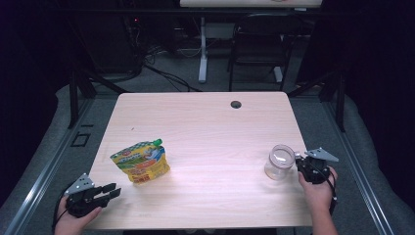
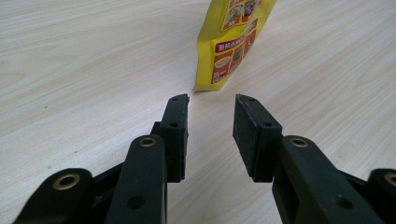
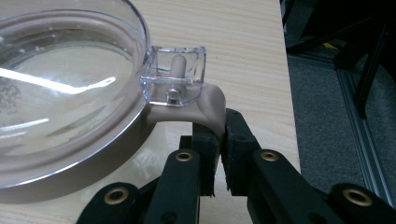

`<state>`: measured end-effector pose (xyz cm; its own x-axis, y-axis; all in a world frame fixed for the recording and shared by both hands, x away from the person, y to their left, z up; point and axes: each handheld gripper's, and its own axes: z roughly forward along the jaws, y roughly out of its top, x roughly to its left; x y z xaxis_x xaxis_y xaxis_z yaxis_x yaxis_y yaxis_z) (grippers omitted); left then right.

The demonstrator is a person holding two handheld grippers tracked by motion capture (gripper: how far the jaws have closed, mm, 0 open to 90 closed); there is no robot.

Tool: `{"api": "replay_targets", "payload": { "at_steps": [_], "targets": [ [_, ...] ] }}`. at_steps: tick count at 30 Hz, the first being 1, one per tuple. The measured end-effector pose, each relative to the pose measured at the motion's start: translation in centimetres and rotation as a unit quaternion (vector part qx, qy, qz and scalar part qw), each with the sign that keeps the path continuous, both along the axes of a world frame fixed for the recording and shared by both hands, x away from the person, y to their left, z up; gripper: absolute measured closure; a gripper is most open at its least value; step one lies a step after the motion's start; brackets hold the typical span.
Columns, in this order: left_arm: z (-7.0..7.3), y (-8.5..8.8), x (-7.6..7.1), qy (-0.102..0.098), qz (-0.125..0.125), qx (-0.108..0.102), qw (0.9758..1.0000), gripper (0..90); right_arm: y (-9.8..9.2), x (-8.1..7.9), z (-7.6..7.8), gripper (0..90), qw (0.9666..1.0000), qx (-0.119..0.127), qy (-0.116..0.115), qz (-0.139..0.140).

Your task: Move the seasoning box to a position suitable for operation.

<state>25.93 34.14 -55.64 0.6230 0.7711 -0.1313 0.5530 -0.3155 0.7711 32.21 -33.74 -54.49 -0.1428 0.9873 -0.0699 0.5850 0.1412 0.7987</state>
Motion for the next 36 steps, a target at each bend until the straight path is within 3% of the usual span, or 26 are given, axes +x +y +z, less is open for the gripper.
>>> {"api": "replay_targets", "payload": {
  "at_steps": [11, 16, 21, 30, 32, 36],
  "targets": [
    [0.0, 0.1, 0.0, -0.001, -0.001, 0.002, 1.0, 65.8, 0.7, -0.1, 0.0, 85.9, 0.9998, 0.004, -0.015, -0.015],
    [0.0, 0.1, 0.1, -0.002, 0.0, 0.002, 1.0, 65.8, 1.0, -0.1, 0.0, 86.0, 0.9998, 0.012, -0.007, -0.017],
    [0.0, 0.0, 0.1, -0.001, 0.0, -0.002, 1.0, 65.8, 2.1, -0.4, 0.3, 86.0, 0.9999, 0.009, -0.005, -0.001],
    [0.3, -0.8, -0.1, -0.004, -0.011, 0.007, 0.9999, 65.7, 6.6, -0.9, 1.4, 86.0, 0.9984, 0.02, -0.019, 0.05],
    [0.5, -1.2, -0.2, -0.007, -0.018, 0.007, 0.9998, 65.7, 8.4, -1.1, 1.5, 85.9, 0.9971, 0.021, -0.021, 0.07],
    [0.5, -1.4, -0.2, -0.007, -0.025, 0.005, 0.9997, 65.7, 10.3, -1.4, 1.4, 86.0, 0.9956, 0.023, -0.021, 0.088]
  ]
}}
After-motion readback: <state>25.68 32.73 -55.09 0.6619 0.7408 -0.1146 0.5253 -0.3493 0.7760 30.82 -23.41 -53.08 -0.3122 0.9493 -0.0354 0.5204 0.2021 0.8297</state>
